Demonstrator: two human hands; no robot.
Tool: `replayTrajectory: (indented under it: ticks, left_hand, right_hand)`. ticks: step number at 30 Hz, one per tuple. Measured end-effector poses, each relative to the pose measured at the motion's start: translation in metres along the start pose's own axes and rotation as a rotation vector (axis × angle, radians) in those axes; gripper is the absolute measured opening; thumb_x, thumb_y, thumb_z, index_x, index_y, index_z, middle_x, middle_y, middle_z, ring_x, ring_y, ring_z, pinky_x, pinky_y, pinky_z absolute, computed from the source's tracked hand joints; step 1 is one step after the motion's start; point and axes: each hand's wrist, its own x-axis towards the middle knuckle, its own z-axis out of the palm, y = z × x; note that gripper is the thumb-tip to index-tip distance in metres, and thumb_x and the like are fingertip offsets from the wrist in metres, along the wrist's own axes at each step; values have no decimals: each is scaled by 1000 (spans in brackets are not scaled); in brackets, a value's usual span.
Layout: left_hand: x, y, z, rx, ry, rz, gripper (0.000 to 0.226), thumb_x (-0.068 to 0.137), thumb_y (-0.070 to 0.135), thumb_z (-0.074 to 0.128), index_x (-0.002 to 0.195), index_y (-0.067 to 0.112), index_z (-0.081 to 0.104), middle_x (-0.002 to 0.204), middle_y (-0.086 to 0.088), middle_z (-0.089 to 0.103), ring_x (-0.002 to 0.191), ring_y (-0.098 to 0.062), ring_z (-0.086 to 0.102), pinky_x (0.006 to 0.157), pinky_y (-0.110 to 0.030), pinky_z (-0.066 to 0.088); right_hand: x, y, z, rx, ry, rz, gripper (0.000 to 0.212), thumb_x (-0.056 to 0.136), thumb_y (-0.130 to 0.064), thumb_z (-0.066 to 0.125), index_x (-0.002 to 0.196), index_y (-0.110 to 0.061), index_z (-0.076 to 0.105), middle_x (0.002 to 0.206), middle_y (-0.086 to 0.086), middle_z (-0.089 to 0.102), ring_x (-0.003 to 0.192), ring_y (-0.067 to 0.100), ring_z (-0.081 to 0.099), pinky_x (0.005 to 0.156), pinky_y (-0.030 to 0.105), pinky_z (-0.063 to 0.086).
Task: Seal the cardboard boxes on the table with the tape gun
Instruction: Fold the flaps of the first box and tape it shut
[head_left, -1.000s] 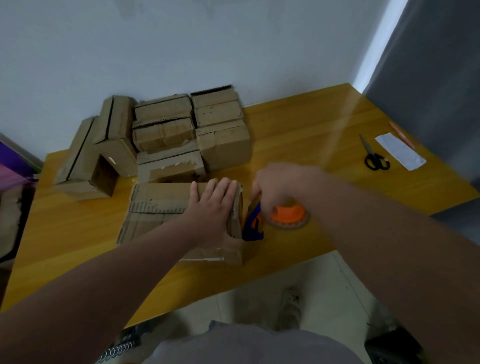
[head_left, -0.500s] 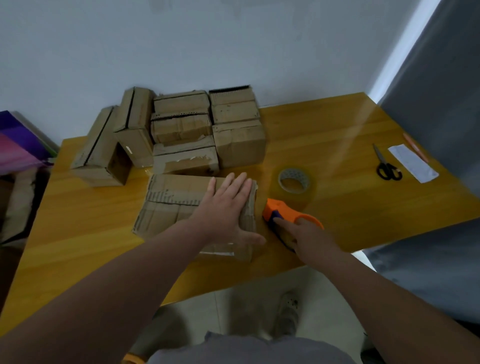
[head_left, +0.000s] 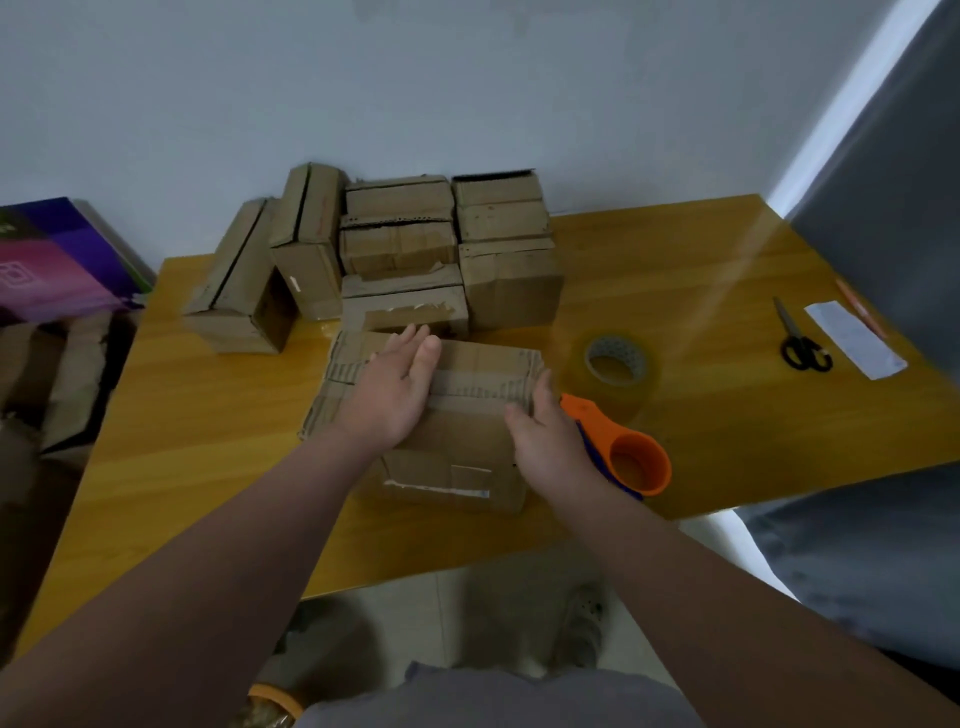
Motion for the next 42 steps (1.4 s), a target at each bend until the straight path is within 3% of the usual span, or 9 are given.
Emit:
replayTrajectory:
  ticks: [7, 12, 19, 26, 31, 34, 37, 40, 42]
  left_hand:
    - [1, 2, 0, 58, -126, -10, 59, 100, 49, 12, 152, 20, 20, 161, 1, 10, 148, -17, 0, 117, -38, -4]
    - [-14, 24, 10, 108, -251, 169, 64, 96, 54, 8, 152, 25, 19, 160, 9, 10, 146, -8, 0, 117, -34, -3]
    - [-21, 48, 20, 111, -534, 98, 70, 90, 61, -6, 152, 32, 10, 158, 15, 0, 143, -1, -12, 116, -40, -18]
    - [-23, 62, 11, 85, -636, -64, 67, 90, 62, -8, 152, 36, -2, 159, 11, -10, 141, -8, -19, 113, -39, -18]
    - [-23, 49, 3, 112, -625, -65, 66, 91, 63, -6, 151, 35, -6, 157, 15, -12, 140, -4, -16, 113, -36, -14]
    - [-18, 34, -1, 135, -576, -52, 69, 88, 66, -8, 150, 35, -7, 154, 18, -14, 141, -4, -16, 115, -38, -13]
    - [-17, 19, -8, 30, -478, -98, 81, 83, 75, -3, 152, 34, 10, 160, 9, 3, 147, -14, 0, 116, -40, 3]
    - [-17, 8, -21, -152, -163, -135, 76, 90, 70, 8, 142, 29, 44, 149, -2, 40, 139, -22, 32, 100, -32, 23]
    - [-13, 0, -31, -154, 22, -159, 67, 97, 58, 11, 140, 22, 48, 146, -8, 44, 136, -24, 36, 100, -31, 25]
  right_hand:
    - [6, 19, -3, 68, -78, 79, 58, 104, -38, 30, 155, -27, 4, 147, 3, 41, 122, 20, 47, 101, 34, 41]
    - [0, 24, -7, -408, 162, -404, 58, 104, -30, 35, 154, -20, 8, 162, 3, 7, 147, 18, 16, 115, 27, 22]
    - [-9, 37, -31, -839, 141, -636, 75, 88, -59, 50, 146, -12, 41, 150, 8, 40, 139, 26, 37, 112, 38, 32]
    - [-8, 38, -37, -1169, 171, -843, 62, 79, -47, 72, 120, -1, 65, 120, 15, 66, 108, 31, 62, 89, 43, 54]
    - [-25, 1, -23, -1482, 77, -699, 67, 69, -53, 76, 105, 3, 70, 99, 21, 68, 94, 34, 63, 82, 46, 54]
    - [-38, -19, -8, -1665, -99, -508, 62, 95, -51, 48, 131, -1, 52, 138, 26, 45, 131, 41, 35, 106, 55, 31]
    - [-39, -26, 4, -1741, -157, -342, 67, 98, -52, 40, 144, -4, 35, 153, 26, 23, 142, 44, 11, 112, 60, 15]
    - [-35, -26, 8, -1655, -135, -313, 91, 93, -62, 40, 151, -1, 7, 158, 26, -3, 146, 42, -3, 116, 59, 4]
    - [-33, -25, 10, -1591, -132, -314, 101, 91, -64, 42, 150, 1, -8, 158, 24, -10, 146, 40, -7, 116, 56, 0]
